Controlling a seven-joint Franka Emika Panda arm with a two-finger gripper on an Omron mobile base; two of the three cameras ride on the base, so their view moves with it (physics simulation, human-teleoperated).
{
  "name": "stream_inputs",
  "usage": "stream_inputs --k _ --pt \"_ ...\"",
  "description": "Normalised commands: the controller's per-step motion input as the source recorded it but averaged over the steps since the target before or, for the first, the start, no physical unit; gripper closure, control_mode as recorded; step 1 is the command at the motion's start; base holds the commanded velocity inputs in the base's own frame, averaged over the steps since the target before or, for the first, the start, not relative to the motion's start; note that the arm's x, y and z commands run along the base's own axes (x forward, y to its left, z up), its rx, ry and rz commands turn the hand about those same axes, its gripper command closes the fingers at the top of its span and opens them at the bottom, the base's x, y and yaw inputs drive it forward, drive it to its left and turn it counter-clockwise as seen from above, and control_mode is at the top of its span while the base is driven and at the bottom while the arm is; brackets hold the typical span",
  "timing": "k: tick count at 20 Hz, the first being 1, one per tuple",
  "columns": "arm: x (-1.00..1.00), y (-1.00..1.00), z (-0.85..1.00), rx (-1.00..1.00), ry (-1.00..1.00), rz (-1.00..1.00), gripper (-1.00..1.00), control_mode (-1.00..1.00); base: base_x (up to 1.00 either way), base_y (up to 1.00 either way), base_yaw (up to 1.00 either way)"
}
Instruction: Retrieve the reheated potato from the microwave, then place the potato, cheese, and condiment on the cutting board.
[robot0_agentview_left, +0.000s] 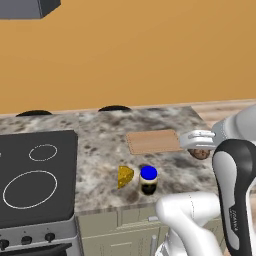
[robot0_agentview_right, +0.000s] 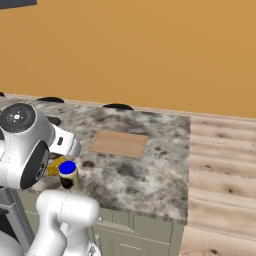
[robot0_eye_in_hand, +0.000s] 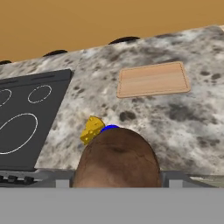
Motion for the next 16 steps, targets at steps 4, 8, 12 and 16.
stream_inputs --k 4,8,12,16 --pt "0.05 0.00 0.00 -0.01 0.00 0.00 1.00 -1.00 0.00 0.00 0.00" --pt "0.41 -0.17 0.00 -0.01 0.12 0.00 1.00 -1.00 0.00 0.00 0.00" --pt "0.58 -0.25 0.00 0.00 0.24 0.00 1.00 -1.00 0.00 0.00 0.00" --pt "0.54 -0.39 0.00 0.00 0.26 0.00 1.00 -1.00 0.00 0.00 0.00"
